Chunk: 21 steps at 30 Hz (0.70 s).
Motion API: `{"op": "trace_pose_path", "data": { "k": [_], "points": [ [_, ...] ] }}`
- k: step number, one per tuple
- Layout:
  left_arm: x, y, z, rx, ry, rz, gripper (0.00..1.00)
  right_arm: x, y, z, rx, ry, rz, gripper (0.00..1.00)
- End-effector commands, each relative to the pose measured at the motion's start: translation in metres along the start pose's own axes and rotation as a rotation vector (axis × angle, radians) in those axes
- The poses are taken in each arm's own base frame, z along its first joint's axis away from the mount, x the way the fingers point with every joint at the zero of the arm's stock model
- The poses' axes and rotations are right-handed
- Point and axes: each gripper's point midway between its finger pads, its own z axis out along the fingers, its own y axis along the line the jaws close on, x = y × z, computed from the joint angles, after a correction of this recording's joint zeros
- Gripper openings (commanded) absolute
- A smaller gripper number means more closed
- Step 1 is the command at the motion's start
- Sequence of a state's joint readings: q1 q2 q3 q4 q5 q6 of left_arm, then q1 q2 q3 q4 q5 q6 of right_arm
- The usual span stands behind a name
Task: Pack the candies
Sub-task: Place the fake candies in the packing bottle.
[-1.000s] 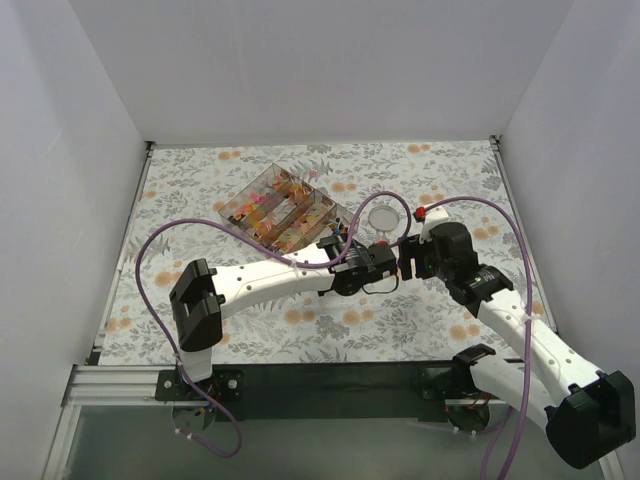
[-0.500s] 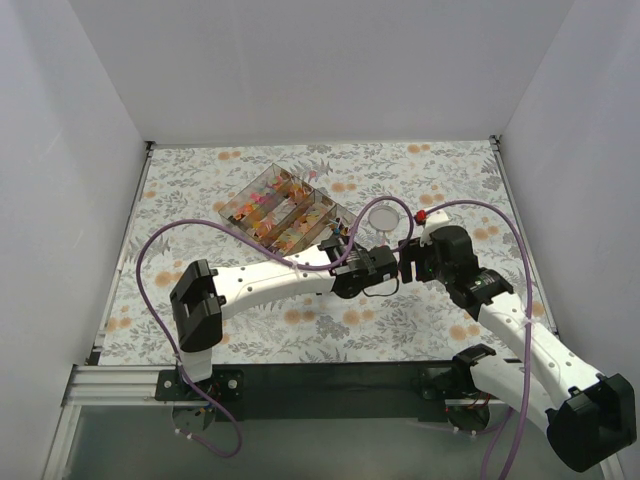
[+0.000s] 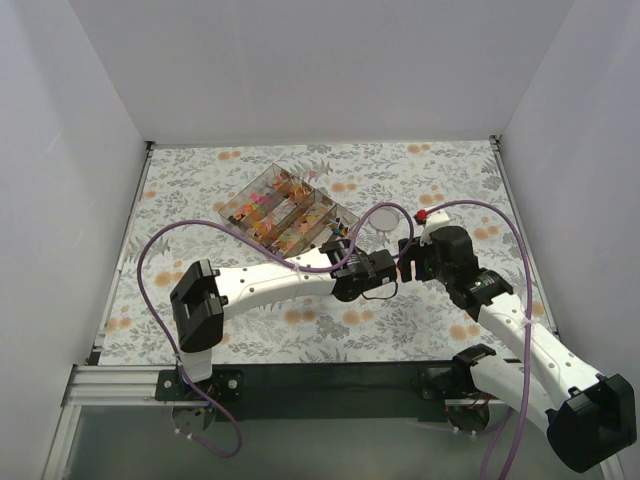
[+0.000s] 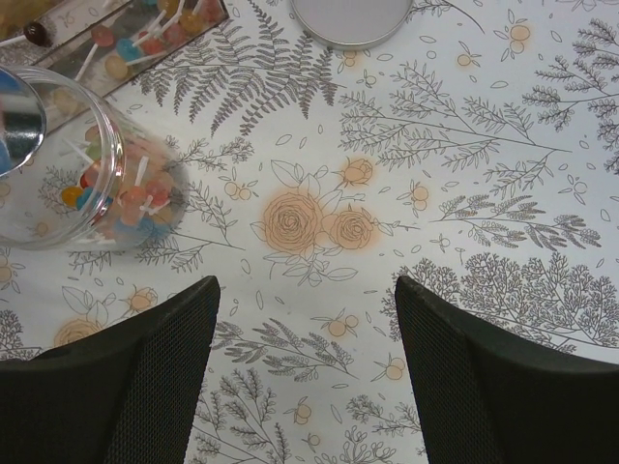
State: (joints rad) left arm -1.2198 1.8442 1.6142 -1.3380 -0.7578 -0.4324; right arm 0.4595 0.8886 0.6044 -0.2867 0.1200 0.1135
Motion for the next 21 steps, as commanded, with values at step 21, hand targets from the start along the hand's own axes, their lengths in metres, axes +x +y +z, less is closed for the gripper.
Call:
{"op": "trace_pose_path", "data": {
  "k": [21],
  "points": [
    [-0.007,0.021,-0.019,-0.092,-0.03,0.094,0.0,-0.001,0.006,0.001,-0.034,-0.041,0.029,0.79]
  ]
}}
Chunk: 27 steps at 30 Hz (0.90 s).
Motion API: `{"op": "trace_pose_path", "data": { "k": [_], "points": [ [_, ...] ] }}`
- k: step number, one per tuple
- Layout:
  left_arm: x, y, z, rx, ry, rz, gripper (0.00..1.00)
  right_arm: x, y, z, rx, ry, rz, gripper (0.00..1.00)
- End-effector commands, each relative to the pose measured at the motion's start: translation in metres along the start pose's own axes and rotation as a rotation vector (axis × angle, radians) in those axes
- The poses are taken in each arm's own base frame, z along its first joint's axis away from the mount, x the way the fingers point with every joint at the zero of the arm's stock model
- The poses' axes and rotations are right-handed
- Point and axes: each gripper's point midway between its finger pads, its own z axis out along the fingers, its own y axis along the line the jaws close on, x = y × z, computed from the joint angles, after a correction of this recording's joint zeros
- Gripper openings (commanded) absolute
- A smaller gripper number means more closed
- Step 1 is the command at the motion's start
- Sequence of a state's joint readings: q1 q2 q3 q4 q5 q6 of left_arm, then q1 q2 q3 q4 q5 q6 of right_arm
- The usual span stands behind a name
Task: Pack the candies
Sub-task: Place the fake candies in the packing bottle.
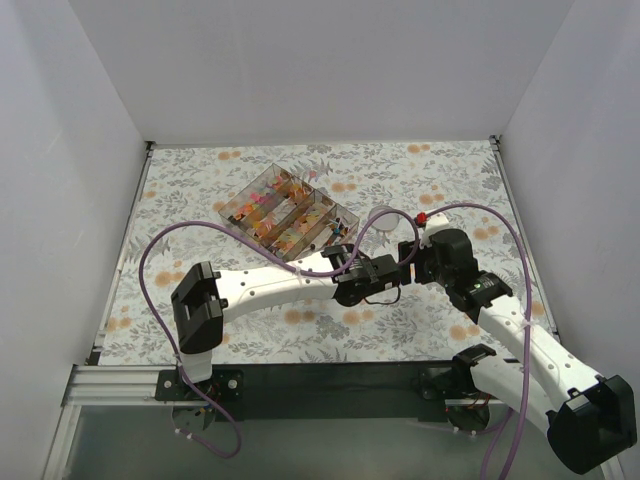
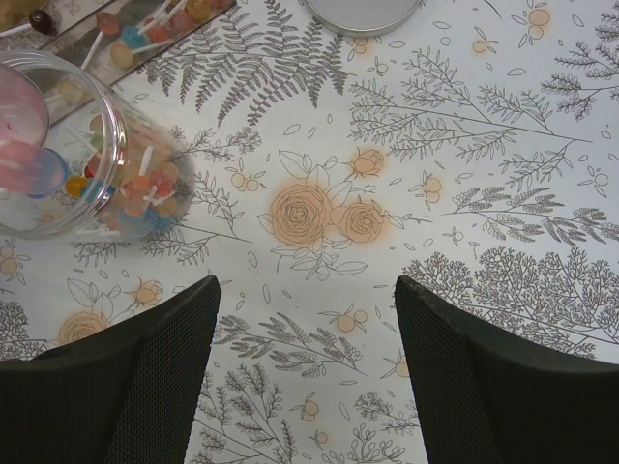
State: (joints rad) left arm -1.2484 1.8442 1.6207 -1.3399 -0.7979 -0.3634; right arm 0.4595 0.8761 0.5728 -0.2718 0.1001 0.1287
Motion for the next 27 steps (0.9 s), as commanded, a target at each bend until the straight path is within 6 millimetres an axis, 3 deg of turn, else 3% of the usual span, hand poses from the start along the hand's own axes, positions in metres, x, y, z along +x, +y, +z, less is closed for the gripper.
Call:
{"op": "trace_pose_path", "data": {
  "k": [1,27],
  "points": [
    [-0.0023,0.0152,-0.01,-0.05,-0.014,0.011,0.0,-0.0092,0.0032,-0.0001,-0.017,-0.048,0.014,0.79],
    [-0.006,0.0095,-0.0157,-0.017,-0.034,0.01,0.0,-0.008,0.0051,0.0006,-0.029,-0.053,0.017,0.79]
  ]
}}
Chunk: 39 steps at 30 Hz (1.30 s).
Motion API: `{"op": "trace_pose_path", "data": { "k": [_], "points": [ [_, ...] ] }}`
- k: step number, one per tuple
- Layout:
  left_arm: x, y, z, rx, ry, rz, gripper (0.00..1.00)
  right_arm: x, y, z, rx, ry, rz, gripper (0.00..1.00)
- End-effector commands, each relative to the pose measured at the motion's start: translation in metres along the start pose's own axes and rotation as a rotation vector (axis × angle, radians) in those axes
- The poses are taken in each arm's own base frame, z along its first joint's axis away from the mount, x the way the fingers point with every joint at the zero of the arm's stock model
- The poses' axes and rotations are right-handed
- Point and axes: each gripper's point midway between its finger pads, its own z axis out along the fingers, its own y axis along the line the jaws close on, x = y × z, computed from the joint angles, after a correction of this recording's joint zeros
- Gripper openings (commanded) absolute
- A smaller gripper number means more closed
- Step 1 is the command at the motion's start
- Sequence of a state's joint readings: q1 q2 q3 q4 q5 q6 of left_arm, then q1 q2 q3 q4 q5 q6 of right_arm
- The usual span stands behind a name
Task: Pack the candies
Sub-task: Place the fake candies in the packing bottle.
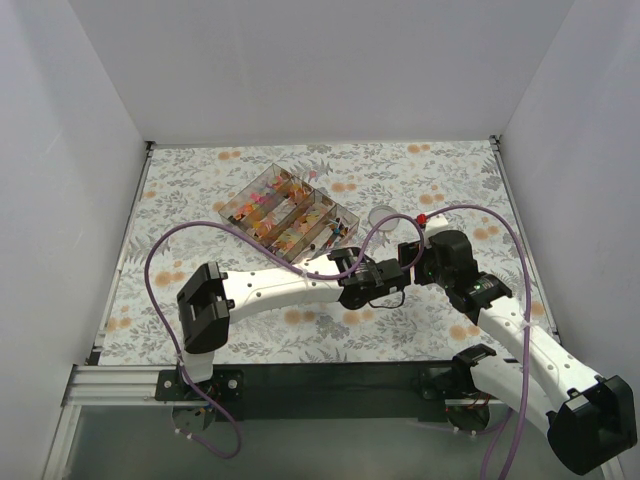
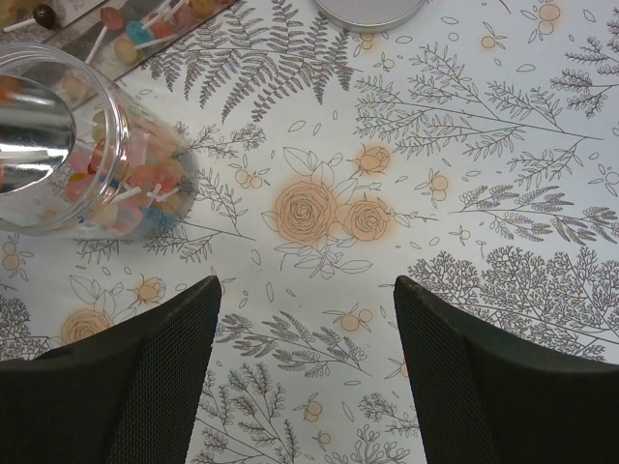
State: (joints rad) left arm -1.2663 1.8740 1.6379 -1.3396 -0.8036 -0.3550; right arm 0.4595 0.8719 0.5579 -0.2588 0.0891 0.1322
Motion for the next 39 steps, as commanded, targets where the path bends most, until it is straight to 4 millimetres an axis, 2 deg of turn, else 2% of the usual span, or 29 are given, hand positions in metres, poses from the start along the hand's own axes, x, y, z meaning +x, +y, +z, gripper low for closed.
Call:
{"op": "trace_pose_path", "data": {
  "k": [1,10,14,17,23,29,37,39],
  "points": [
    [0.003,0.015,-0.015,-0.016,-0.032,-0.02,0.0,-0.011,0.004,0.0,-0.019,-0.051,0.013,0.79],
    [0.01,0.016,-0.02,-0.007,-0.036,-0.024,0.0,-0.013,0.005,0.0,-0.024,-0.051,0.017,0.79],
    [0.013,0.012,-0.015,-0.018,-0.012,-0.005,0.0,-0.011,0.006,0.001,-0.028,-0.048,0.025,0.78],
    [0.019,0.02,-0.015,-0.009,-0.016,-0.039,0.0,-0.013,0.006,0.001,-0.031,-0.053,0.026,0.78],
    [0.024,0.01,-0.011,0.028,-0.002,-0.027,0.0,-0.012,0.006,0.001,-0.032,-0.052,0.029,0.78],
    [0.026,0.015,-0.014,0.021,-0.011,-0.041,0.0,-0.013,0.008,-0.001,-0.041,-0.058,0.034,0.78],
    [0.036,0.016,-0.013,0.034,-0.008,-0.067,0.0,-0.02,0.016,-0.003,-0.082,-0.077,0.028,0.78],
    [0.034,0.018,-0.016,0.048,-0.03,-0.098,0.0,-0.026,0.024,-0.005,-0.127,-0.089,0.017,0.78]
  ]
}}
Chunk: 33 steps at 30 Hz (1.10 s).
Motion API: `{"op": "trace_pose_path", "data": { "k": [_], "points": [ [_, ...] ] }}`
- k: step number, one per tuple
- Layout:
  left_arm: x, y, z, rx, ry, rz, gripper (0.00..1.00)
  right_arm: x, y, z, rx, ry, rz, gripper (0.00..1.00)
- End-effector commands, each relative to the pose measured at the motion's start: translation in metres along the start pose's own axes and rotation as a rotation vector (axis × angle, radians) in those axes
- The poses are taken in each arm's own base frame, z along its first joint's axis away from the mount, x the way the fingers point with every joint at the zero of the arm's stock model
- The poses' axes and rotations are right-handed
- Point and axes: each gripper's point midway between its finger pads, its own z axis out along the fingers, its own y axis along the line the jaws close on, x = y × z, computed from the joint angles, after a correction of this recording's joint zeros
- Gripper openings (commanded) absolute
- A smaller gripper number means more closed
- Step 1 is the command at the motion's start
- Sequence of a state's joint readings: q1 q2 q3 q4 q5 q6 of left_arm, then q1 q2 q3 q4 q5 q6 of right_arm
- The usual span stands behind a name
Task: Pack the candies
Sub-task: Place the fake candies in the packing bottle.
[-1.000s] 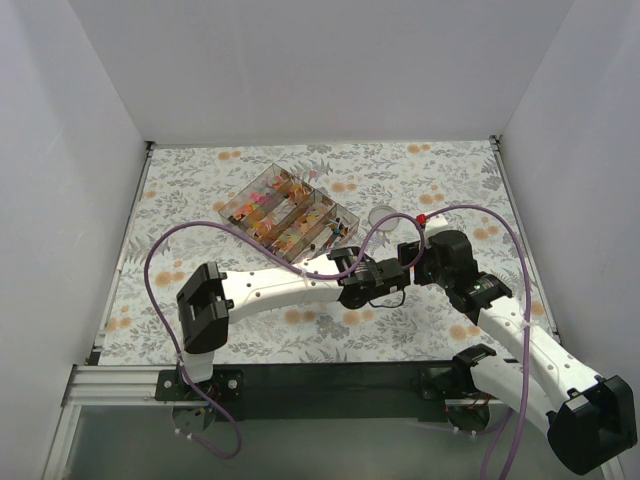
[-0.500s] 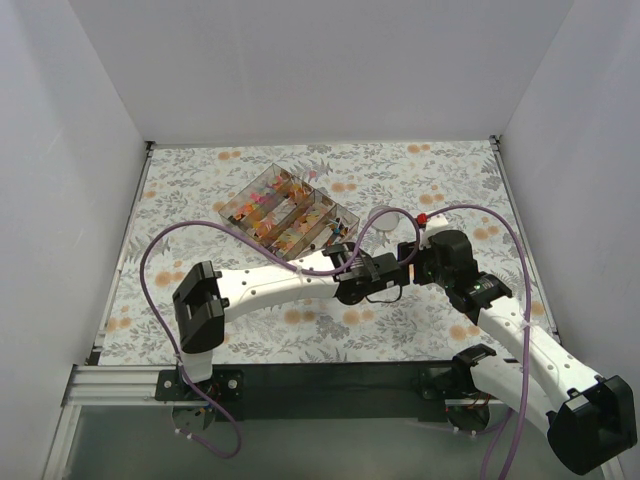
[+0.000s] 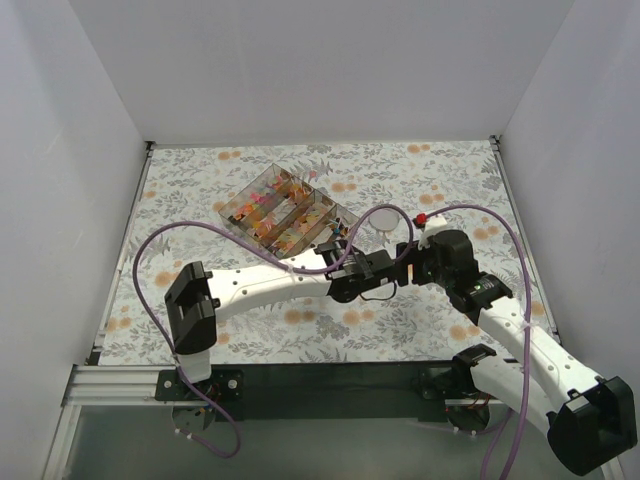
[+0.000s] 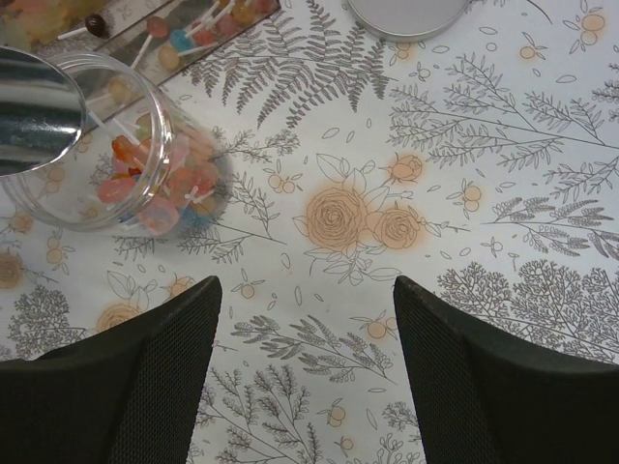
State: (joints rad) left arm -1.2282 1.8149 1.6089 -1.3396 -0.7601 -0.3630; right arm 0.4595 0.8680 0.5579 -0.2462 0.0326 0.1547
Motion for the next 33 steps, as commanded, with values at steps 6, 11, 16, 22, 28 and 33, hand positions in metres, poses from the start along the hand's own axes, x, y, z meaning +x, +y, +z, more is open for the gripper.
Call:
{"op": "trace_pose_path", "data": {
  "k": [6,11,16,22,28,33],
  "points": [
    [0.0,0.013,-0.035,0.123,-0.157,-0.186,0.0,-0.06,0.04,-0.014,-0.2,-0.138,-0.051,0.77],
    [-0.016,0.011,-0.044,0.22,-0.328,-0.352,0.0,-0.09,0.068,-0.024,-0.345,-0.163,-0.074,0.77],
    [-0.019,0.01,-0.048,0.292,-0.442,-0.439,0.0,-0.103,0.076,-0.021,-0.377,-0.155,-0.07,0.77],
    [-0.021,0.011,-0.052,0.349,-0.543,-0.505,0.0,-0.089,0.082,-0.006,-0.421,-0.078,-0.04,0.77],
    [-0.024,0.012,-0.062,0.384,-0.64,-0.542,0.0,-0.078,0.081,0.005,-0.419,-0.026,-0.01,0.76],
    [-0.006,0.004,-0.034,0.365,-0.501,-0.559,0.0,-0.084,0.078,0.003,-0.394,-0.046,-0.012,0.76]
  ]
}}
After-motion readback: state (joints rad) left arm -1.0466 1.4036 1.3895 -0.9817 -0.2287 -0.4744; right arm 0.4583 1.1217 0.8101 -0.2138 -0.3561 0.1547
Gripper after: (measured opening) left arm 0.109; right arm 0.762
